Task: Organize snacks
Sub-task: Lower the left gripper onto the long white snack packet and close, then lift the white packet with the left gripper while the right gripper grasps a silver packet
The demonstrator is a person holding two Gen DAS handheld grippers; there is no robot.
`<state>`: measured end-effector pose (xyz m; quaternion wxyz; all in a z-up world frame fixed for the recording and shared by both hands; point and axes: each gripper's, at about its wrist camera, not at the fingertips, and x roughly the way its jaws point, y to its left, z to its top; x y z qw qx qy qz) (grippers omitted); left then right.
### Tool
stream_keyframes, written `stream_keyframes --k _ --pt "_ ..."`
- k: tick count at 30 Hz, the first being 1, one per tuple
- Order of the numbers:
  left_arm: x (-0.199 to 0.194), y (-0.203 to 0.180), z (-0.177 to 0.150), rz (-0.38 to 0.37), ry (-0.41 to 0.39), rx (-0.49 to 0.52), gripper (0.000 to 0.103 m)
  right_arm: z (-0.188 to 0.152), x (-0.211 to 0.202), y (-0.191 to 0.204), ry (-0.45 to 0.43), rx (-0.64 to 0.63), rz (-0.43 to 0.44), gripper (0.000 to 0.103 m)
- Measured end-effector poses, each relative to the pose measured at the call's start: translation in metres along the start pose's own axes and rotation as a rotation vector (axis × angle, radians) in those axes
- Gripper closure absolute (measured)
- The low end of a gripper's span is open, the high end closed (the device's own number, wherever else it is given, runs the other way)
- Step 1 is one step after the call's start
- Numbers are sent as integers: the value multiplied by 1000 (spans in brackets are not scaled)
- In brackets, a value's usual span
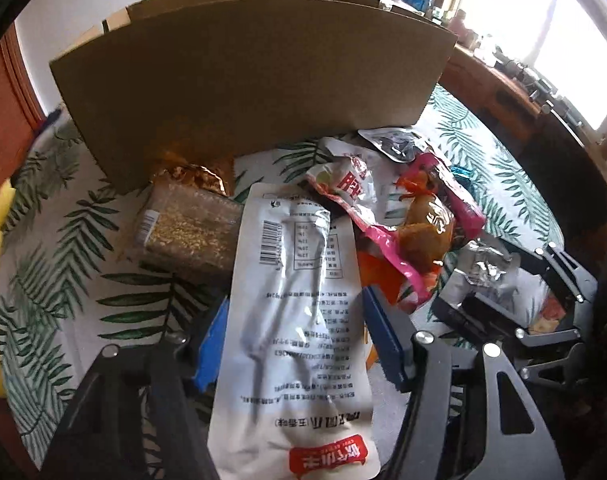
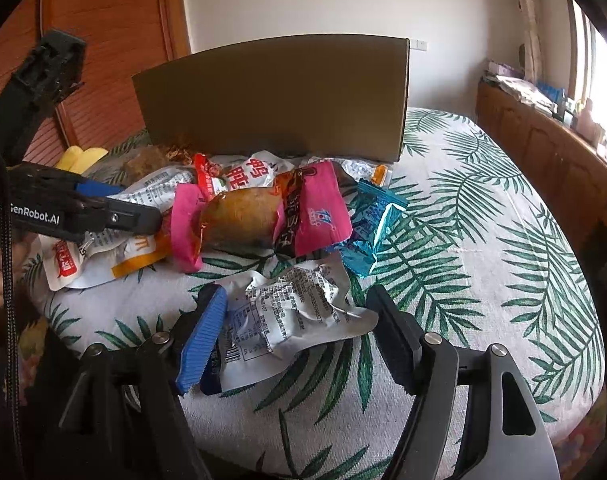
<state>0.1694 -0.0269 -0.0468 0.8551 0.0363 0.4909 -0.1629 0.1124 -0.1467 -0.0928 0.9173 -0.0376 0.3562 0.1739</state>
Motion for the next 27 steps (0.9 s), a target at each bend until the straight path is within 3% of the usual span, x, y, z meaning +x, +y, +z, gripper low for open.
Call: stream_keyframes --k 8,11,16,27 --pt "-11 0 -10 12 -49 13 42 -2 -4 -1 -12 -7 22 36" --pt "-19 6 -11 -1 -70 -1 42 -3 -11 -6 -26 10 37 44" --pt "-34 18 -14 -5 -110 -27 42 -1 -24 -20 -52 70 90 78" --pt "-42 14 -17 -27 -132 -30 41 2 -36 -21 -72 81 128 86"
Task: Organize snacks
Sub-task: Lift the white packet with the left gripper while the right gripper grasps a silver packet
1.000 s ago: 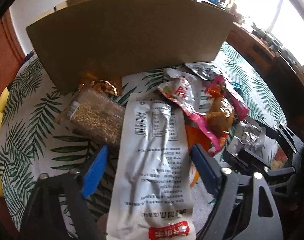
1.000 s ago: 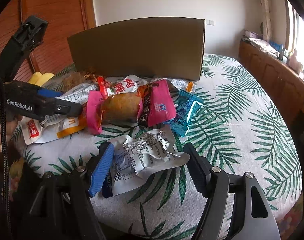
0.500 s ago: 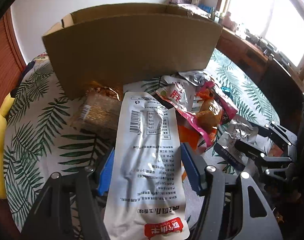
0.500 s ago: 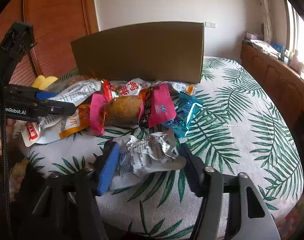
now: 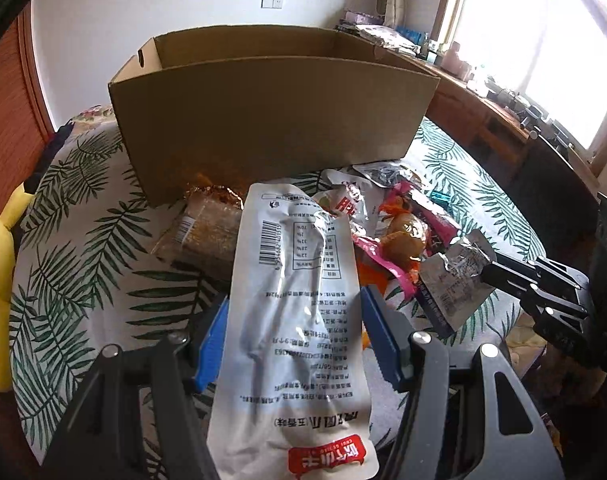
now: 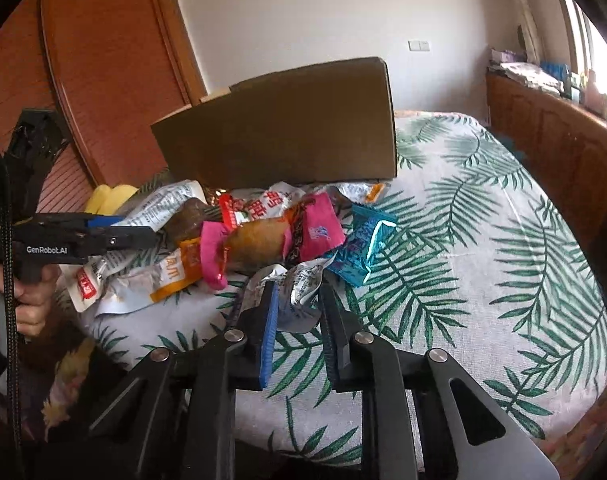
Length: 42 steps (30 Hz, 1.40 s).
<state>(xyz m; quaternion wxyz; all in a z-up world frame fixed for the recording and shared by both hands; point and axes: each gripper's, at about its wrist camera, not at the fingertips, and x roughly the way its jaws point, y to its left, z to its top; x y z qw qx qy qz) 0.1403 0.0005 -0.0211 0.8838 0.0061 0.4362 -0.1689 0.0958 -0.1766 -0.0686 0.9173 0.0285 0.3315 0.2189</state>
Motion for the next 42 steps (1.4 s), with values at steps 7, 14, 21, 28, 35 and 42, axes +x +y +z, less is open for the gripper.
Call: stream_keyframes --k 7,14,21,28,35,42 --pt "-11 -4 1 -16 -24 3 41 5 -8 7 -18 -25 -7 92" --pt "-21 -8 1 -32 -45 3 41 10 -15 15 -40 -60 -20 93" --pt "-36 -12 6 -50 -85 8 41 21 -25 21 -64 -96 -27 93" --pt "-51 -13 27 -45 -141 9 41 47 -38 22 -108 -146 -58 92" --pt "-60 -7 62 -21 -203 11 41 86 -37 16 -147 -196 -108 92" --pt "-60 3 97 7 -234 2 41 127 -38 17 -203 -236 -142 92"
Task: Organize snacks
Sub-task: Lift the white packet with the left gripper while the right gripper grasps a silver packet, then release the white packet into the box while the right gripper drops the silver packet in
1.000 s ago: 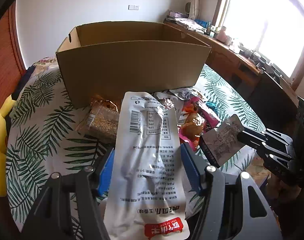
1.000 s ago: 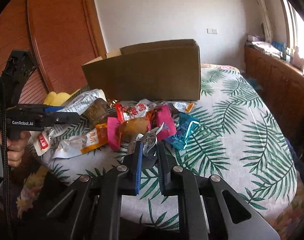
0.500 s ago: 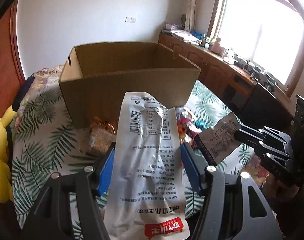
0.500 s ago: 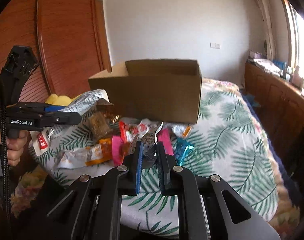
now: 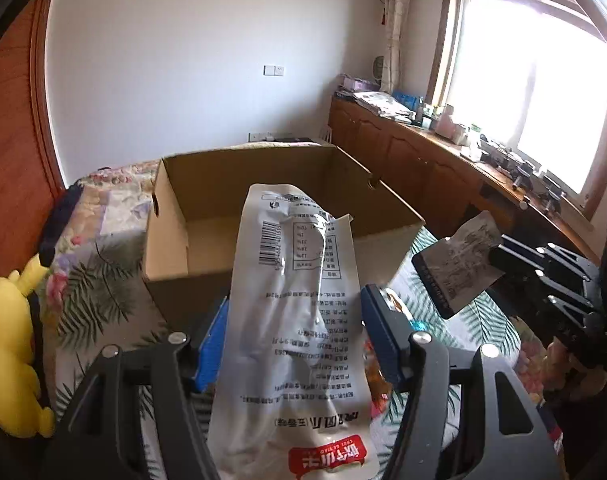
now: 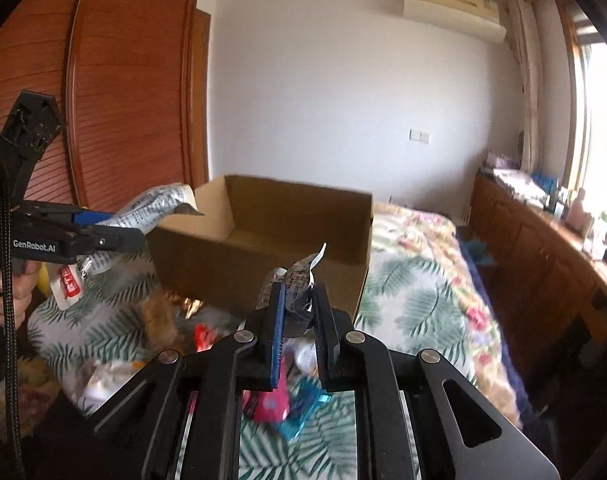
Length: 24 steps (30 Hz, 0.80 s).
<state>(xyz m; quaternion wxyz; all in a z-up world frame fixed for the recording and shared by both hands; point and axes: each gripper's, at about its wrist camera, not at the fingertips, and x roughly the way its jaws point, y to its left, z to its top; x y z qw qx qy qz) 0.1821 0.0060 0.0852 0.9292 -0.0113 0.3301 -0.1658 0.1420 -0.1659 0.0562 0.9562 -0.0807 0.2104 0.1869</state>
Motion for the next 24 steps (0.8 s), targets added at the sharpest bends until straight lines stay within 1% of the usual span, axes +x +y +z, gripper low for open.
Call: stream_keyframes --k 6,12,21,24 --pt "13 8 23 15 -6 -5 41 28 15 -1 -25 -8 -9 92" --pt "32 15 42 42 -6 -16 41 47 45 2 -14 -31 -24 92" --pt "64 22 66 83 16 -33 41 59 82 -1 15 -3 -35 92" --pt "76 22 73 104 25 -30 41 58 94 -5 35 14 -42 92"
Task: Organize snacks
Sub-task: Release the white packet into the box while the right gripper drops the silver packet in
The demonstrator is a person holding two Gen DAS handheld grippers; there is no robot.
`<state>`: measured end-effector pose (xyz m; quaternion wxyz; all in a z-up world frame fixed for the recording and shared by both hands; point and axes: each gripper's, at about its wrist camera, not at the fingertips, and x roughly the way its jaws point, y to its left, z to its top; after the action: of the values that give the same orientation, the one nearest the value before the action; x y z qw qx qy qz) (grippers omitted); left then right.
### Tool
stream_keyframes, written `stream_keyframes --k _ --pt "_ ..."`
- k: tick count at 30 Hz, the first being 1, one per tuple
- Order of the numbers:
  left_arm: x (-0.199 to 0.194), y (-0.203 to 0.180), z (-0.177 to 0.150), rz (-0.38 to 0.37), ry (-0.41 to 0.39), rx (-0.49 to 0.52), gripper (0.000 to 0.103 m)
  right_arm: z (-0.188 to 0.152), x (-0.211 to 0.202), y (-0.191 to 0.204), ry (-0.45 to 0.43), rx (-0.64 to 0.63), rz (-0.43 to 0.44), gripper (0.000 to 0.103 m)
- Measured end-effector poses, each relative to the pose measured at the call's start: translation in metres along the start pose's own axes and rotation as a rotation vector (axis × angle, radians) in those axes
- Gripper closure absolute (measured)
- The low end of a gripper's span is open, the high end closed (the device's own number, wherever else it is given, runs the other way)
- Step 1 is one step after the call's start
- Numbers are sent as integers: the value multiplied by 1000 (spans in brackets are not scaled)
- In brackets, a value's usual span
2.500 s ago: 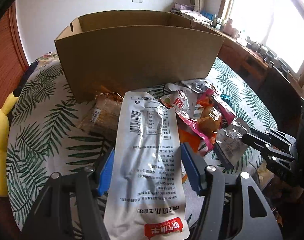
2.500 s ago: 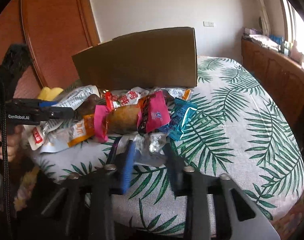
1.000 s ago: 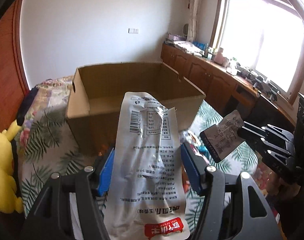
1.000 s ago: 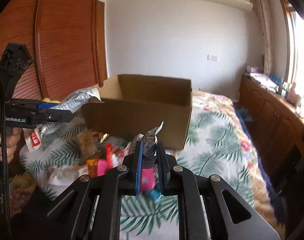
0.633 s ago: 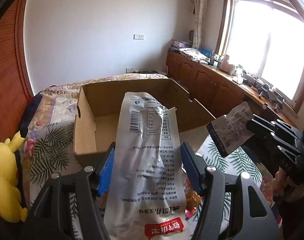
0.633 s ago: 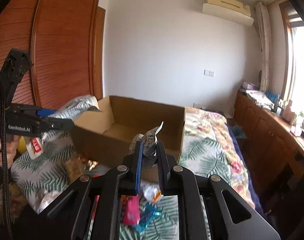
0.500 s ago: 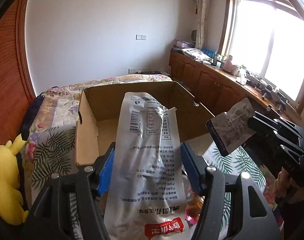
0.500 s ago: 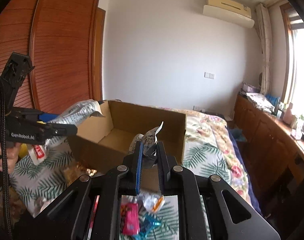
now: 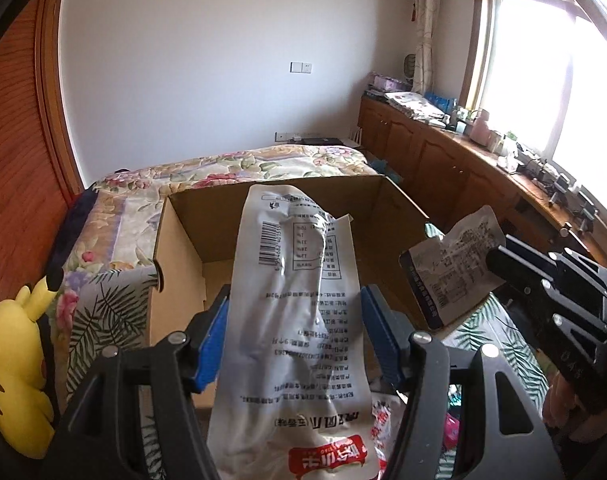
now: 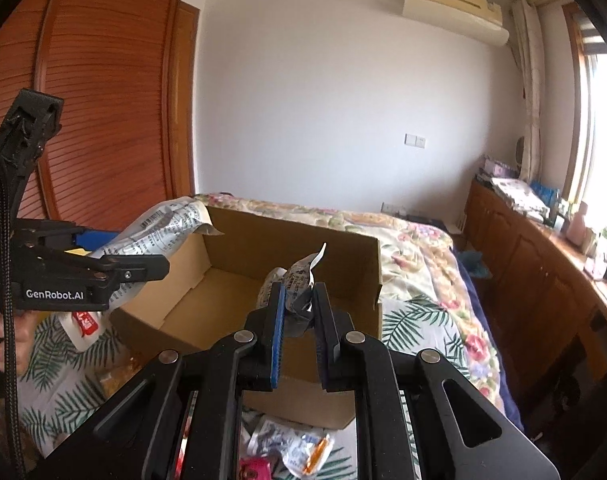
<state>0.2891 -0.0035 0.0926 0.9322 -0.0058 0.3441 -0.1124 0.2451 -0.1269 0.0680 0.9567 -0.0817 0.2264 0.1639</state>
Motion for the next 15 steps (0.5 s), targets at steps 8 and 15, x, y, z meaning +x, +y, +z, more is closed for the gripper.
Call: stream_keyframes --k 8,15 --pt "20 -11 7 40 6 38 40 -10 27 -4 58 39 -9 92" --pt "23 -13 6 53 -17 38 33 -11 31 -6 75 51 -26 81"
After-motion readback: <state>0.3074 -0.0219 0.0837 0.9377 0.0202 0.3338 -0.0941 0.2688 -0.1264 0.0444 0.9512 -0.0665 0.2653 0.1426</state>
